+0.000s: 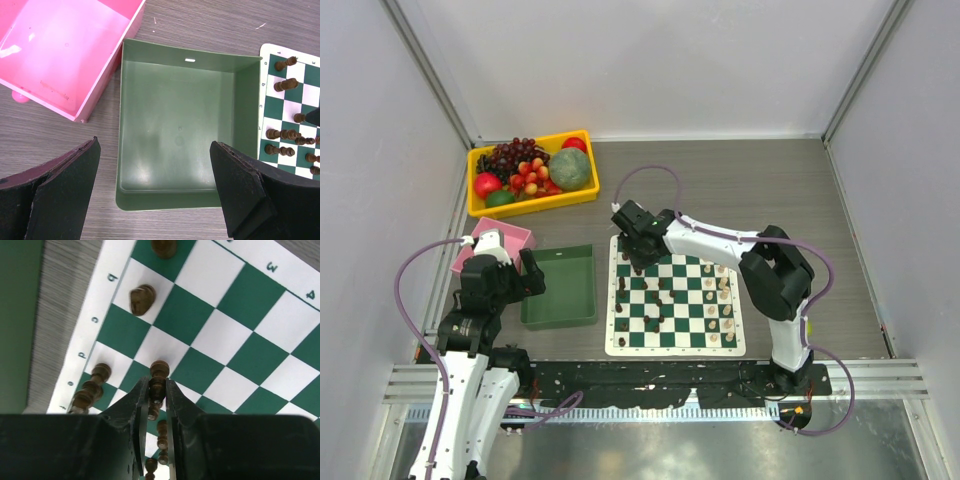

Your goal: Set up the chess pieces on the board

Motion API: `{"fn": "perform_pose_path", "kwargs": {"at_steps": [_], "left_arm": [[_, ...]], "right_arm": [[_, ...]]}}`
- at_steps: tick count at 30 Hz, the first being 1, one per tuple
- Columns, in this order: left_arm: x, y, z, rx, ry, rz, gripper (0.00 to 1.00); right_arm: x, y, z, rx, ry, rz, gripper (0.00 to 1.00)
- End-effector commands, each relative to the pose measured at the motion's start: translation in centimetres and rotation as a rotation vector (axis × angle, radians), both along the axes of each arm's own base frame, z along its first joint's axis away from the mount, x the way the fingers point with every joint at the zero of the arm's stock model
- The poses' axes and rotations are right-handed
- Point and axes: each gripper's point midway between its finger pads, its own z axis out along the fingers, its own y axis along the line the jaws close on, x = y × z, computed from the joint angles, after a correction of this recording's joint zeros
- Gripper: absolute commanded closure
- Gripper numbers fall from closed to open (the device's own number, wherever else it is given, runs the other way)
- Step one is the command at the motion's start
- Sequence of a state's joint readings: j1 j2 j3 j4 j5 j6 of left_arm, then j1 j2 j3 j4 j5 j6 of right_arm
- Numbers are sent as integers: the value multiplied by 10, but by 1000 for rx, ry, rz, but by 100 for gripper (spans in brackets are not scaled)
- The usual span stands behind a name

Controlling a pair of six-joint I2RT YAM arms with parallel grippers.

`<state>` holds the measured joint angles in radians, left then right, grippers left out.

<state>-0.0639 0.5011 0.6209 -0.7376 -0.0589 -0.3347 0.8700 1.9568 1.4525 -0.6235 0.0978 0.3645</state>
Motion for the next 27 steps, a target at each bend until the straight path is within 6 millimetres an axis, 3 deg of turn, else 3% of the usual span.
{"fn": "perform_pose_path", "kwargs": {"at_steps": [1, 27], "left_arm": [[5, -2, 11, -8, -42, -8, 1], [5, -3, 11, -10, -43, -14, 1]], "right_arm": [[7, 32, 41, 105, -77, 23, 84], [19, 53, 27, 80, -86, 32, 83]]}}
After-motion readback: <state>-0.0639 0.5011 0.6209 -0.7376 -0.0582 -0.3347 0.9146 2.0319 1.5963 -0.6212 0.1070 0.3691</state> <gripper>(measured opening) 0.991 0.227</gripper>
